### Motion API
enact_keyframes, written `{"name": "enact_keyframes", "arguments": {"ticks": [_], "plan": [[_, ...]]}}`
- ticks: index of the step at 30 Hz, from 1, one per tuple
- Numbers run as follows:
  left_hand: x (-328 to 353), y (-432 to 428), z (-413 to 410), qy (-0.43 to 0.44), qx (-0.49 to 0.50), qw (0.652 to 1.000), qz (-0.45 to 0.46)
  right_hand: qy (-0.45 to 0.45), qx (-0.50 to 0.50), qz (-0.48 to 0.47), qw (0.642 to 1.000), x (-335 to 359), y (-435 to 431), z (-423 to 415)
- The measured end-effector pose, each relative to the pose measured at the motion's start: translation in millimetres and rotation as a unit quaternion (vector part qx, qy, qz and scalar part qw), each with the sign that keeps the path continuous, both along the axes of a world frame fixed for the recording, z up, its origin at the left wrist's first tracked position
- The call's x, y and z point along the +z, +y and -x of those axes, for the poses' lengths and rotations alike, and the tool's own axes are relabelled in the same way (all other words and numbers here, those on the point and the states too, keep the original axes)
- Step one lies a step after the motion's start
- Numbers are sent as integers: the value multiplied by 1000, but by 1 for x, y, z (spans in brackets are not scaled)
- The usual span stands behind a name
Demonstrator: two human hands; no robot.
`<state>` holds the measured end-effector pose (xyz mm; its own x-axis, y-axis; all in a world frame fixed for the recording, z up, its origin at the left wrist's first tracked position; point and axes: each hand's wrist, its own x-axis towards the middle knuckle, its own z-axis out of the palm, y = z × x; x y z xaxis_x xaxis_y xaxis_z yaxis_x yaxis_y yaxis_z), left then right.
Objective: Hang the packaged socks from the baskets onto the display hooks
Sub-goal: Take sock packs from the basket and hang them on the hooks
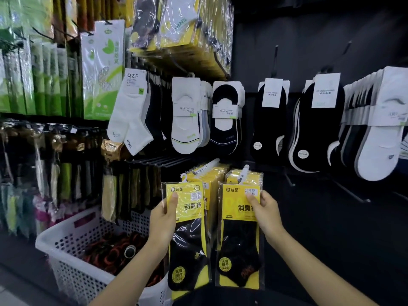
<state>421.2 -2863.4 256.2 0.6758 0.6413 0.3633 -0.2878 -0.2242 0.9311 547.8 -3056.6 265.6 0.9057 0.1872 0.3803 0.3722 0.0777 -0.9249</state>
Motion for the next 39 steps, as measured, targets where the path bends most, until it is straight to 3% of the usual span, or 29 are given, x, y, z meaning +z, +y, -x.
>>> {"name": "enact_keyframes", "arguments": {"ticks": [7, 11, 21, 25, 32, 35, 39], "plan": [[-4, -3, -3, 5, 0, 1000, -3, 38, 5, 5, 999, -6, -3, -8], [-5, 0, -3, 16, -1, 1000, -8, 30, -40, 34, 998, -6, 1, -21], [-8, 1, -1, 22, -10, 1000, -11, 120, -140, 72, 980, -41, -22, -40], [-12, -6, -6, 34, -25, 999, -3, 92, -82, 33, 992, -41, -25, -20], [-11, -44, -26, 53, -121, 991, 21, 78, 110, 60, 989, -12, -5, 27], [-4, -62, -31, 50, -154, 987, 6, 78, 124, 19, 989, -11, -5, 32], [-4, -69, -34, 72, -193, 979, -11, 70, 73, -52, 994, -17, -17, 30]]}}
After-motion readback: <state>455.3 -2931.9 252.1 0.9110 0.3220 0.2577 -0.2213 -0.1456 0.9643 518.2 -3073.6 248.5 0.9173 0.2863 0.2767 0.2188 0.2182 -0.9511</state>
